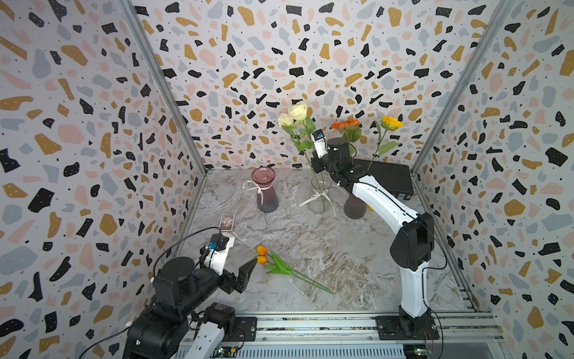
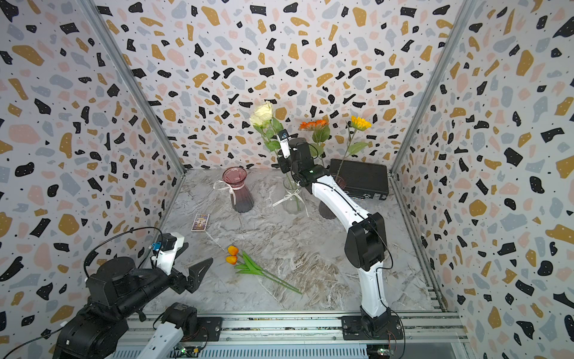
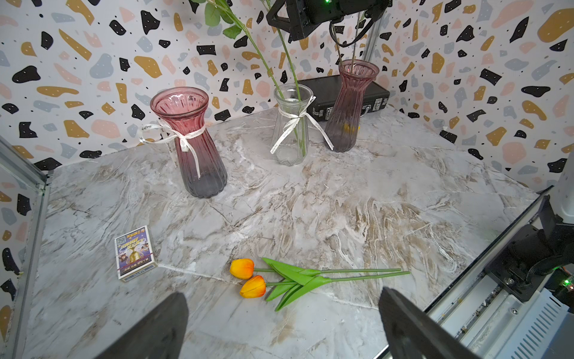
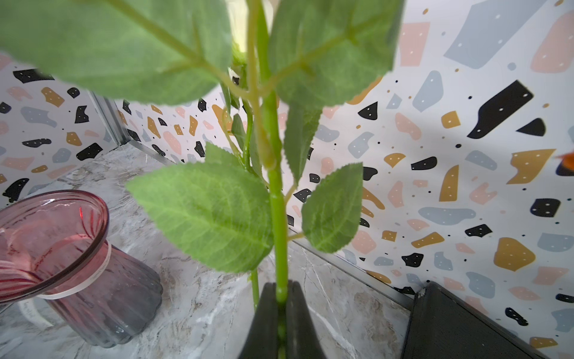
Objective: Arrange the flowers in different vases according to their variety
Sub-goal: Insert the flower into the vase.
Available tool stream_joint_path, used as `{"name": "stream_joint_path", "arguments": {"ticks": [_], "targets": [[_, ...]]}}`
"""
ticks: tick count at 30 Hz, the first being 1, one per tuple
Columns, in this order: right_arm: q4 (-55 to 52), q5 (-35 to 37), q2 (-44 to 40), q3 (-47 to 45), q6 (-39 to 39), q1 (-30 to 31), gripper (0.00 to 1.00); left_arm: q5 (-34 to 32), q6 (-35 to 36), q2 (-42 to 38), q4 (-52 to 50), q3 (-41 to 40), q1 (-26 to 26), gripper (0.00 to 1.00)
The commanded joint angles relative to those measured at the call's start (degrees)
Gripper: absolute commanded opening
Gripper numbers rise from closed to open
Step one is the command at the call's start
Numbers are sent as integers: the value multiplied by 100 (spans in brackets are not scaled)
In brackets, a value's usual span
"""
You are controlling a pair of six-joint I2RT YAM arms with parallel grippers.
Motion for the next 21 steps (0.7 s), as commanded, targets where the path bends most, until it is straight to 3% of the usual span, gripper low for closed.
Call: {"name": "stream_joint_path", "arguments": {"ticks": [1, 14, 21], "targets": [[146, 38, -16, -122, -7, 14, 0, 30, 42, 21, 260, -78, -25, 100], [-48, 200, 66, -404, -57, 14, 0, 54, 29, 14, 232, -52, -27, 100], [-148, 42, -107, -511, -105, 14, 42, 109, 7, 21, 250, -52, -20, 99]]}}
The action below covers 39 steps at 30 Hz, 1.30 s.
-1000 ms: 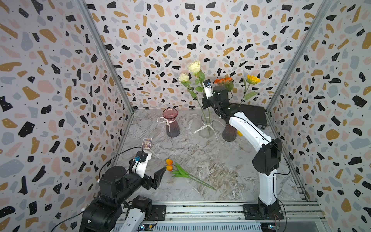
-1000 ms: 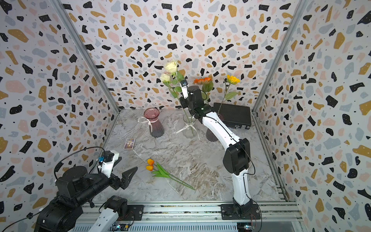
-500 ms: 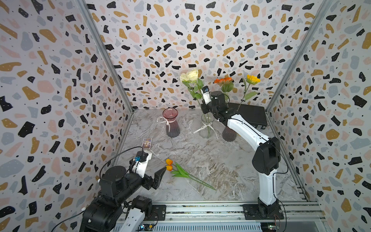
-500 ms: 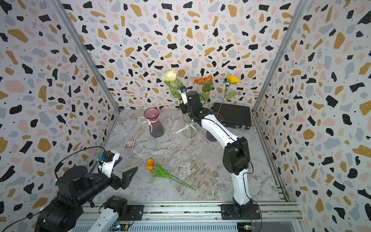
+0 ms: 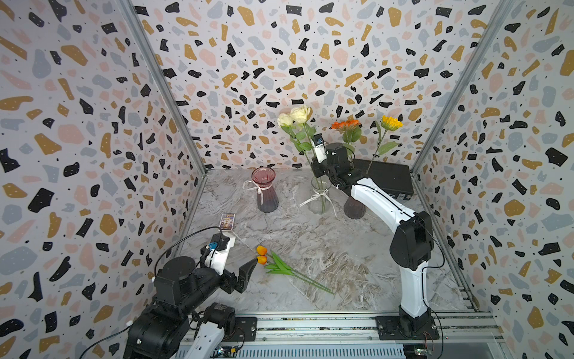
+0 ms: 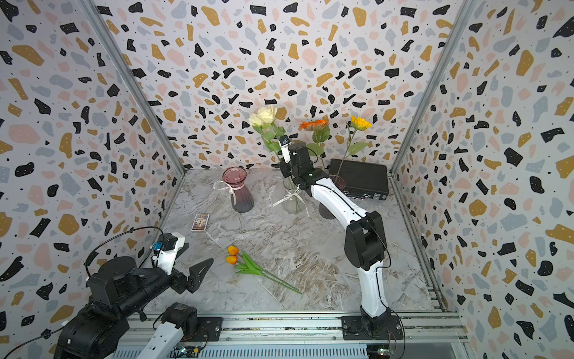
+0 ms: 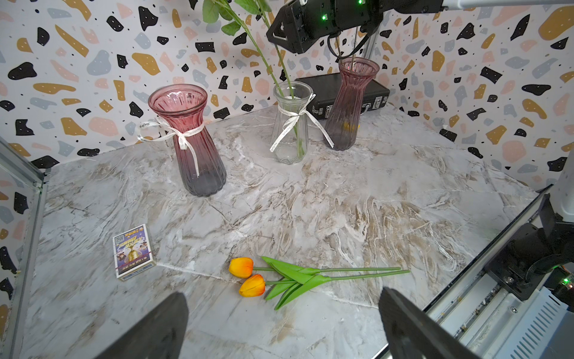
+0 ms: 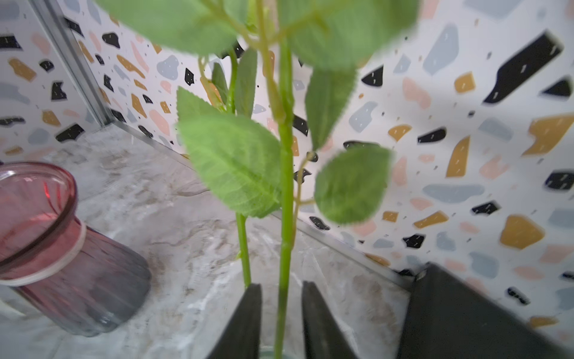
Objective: Arrange the flowers in different vases according to their variety
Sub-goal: Insert the flower into the vase.
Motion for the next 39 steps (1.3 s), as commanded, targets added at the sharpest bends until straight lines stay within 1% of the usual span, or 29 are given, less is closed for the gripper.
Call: {"name": "stream_joint_path", "arguments": {"ticks": [1, 3, 10, 13, 18, 21, 25, 28, 31, 35, 37, 39], "targets": [[-229, -102, -171, -102, -9, 14, 46, 91, 0, 21, 255, -13, -27, 100], [-214, -121, -256, -164, -15, 14, 51, 102, -2, 12, 253, -13, -21, 100], [-100, -169, -687, -539, 43, 17, 53, 117, -24, 10, 250, 13, -19, 99], [43, -220, -1015, -892, 138, 14, 54, 122, -35, 3, 246, 31, -21, 99], [330, -393, -1748, -1759, 244, 74, 57, 122, -42, 4, 252, 40, -20, 100], [248, -488, -2132, -2135, 186, 174, 58, 75, -56, 21, 254, 40, -26, 100], [-356, -498, -2565, -2486, -27, 481, 59, -168, -134, 81, 190, 117, -24, 100], [-1082, -516, -2800, -2613, -221, 816, 60, -280, -164, 108, 165, 171, -22, 100], [-1947, -681, -2896, -2632, -207, 1151, 60, -458, -234, 155, 147, 196, -26, 100], [-3308, -1235, -2672, -2469, 118, 1429, 59, -806, -270, 307, 30, 264, -21, 99], [-3825, -1526, -2465, -2404, 330, 1535, 58, -940, -272, 388, -29, 298, -19, 100], [-4161, -1699, -2270, -2401, 365, 1704, 56, -1018, -289, 471, -76, 343, -27, 100]]}}
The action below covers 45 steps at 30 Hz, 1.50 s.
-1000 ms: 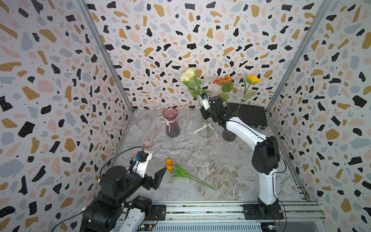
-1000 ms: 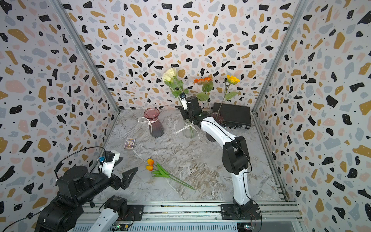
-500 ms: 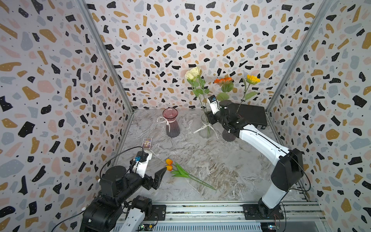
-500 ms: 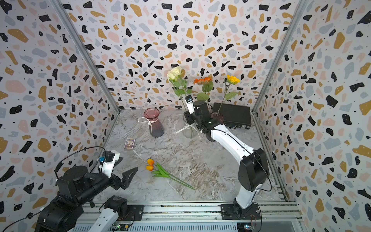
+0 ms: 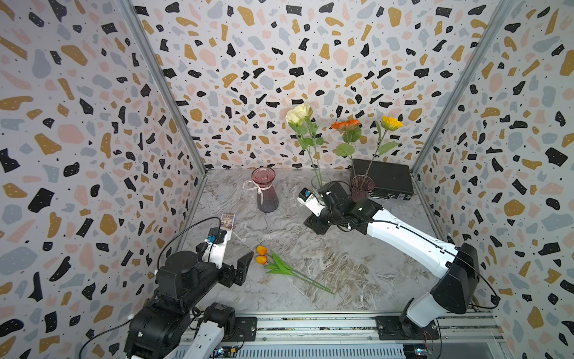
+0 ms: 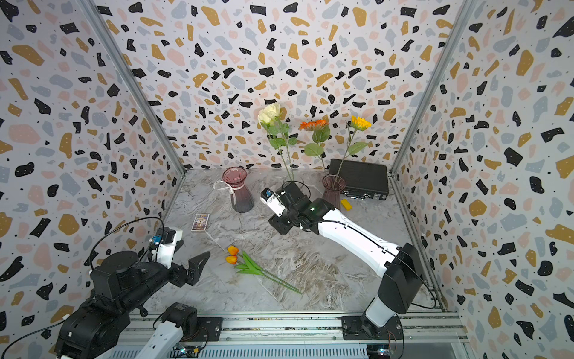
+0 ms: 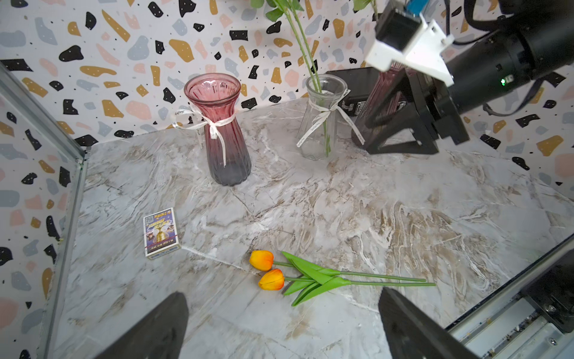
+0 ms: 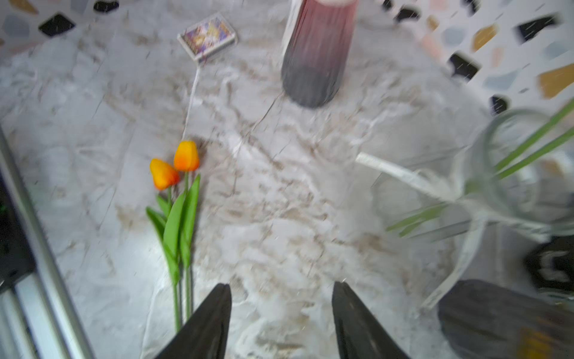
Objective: Arrange the flowers in different vases according to their variety
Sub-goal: Insert the flower into the vase, then move the flower to the center of the board.
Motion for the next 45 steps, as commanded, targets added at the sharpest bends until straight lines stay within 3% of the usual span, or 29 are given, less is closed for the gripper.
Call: {"name": "stream_joint_path", "arguments": {"ticks": [1, 10, 26, 34, 45], "targets": [[-1267, -430, 302, 163, 234, 256, 56, -286, -89, 156, -29, 191, -25, 100], [-1217, -694, 1333, 602, 248, 821, 54, -9, -162, 96, -41, 280, -24, 100], [-1556, -587, 3693, 3212, 95, 1172, 51, 210, -173, 116, -111, 391, -23, 99], [-1631, -545, 4243, 3731, 150, 1236, 39, 207, -126, 141, -96, 375, -21, 99], [-1650, -306, 4648, 4177, 295, 1240, 38, 257, -115, 150, -63, 344, -26, 99]]}}
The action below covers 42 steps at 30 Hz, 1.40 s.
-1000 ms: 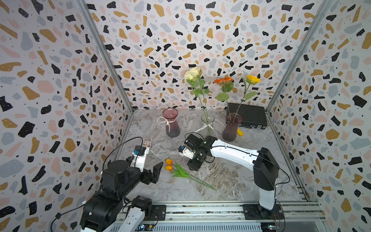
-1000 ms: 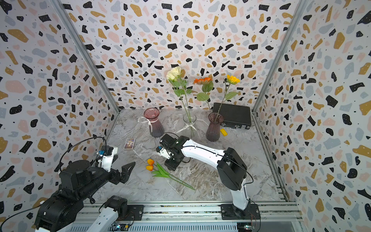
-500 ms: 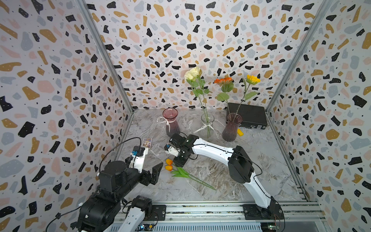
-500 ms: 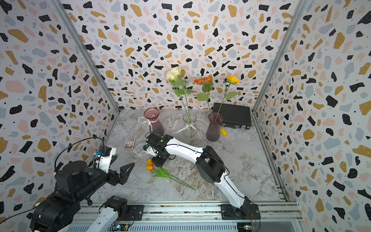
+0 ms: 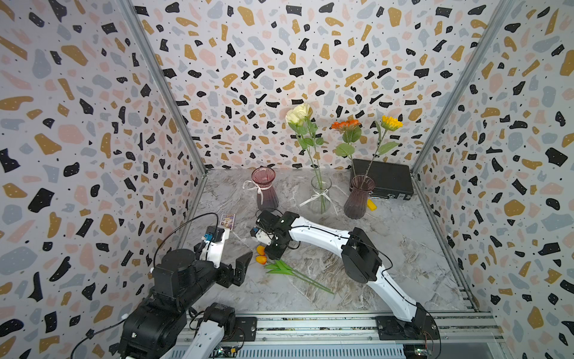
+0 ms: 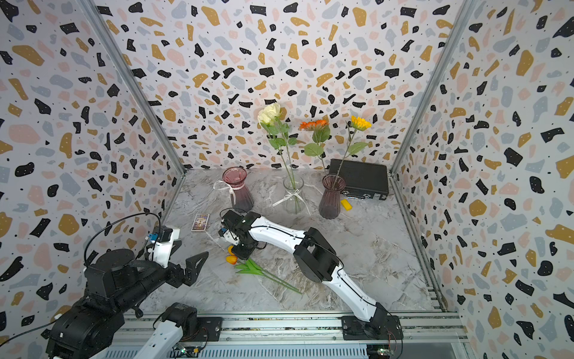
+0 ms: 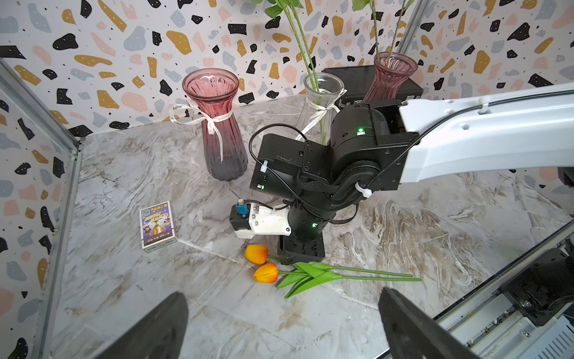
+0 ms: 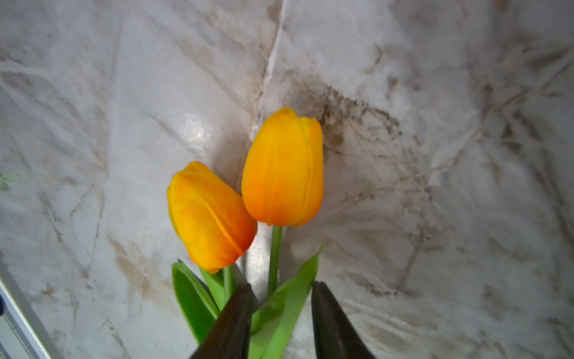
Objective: Arrange the flowers in different vases according to their variety
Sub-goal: Move the flower to the center of the board.
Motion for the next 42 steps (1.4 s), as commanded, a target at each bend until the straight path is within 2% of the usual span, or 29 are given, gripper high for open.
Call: {"name": "stream_joint_path", "arguments": {"ticks": [1, 15, 19, 27, 33, 42], "targets": [[-161, 216, 49, 256, 127, 190, 38, 113, 15, -10, 260, -50, -22, 99], [-185, 911, 244, 189, 481, 352, 37, 174, 108, -40, 87, 21, -19, 100], [-188, 1238, 281, 229, 520, 357, 34, 296, 143, -58, 85, 56, -22, 100], [-220, 2013, 530, 701, 421, 322, 33, 336, 169, -67, 89, 47, -18, 100], [-244, 2490, 563, 891, 740, 22, 33, 343, 228, -75, 54, 12, -23, 99], [-235, 2425, 484, 884, 1078, -632, 33, 328, 282, -96, 59, -32, -22, 99]]}}
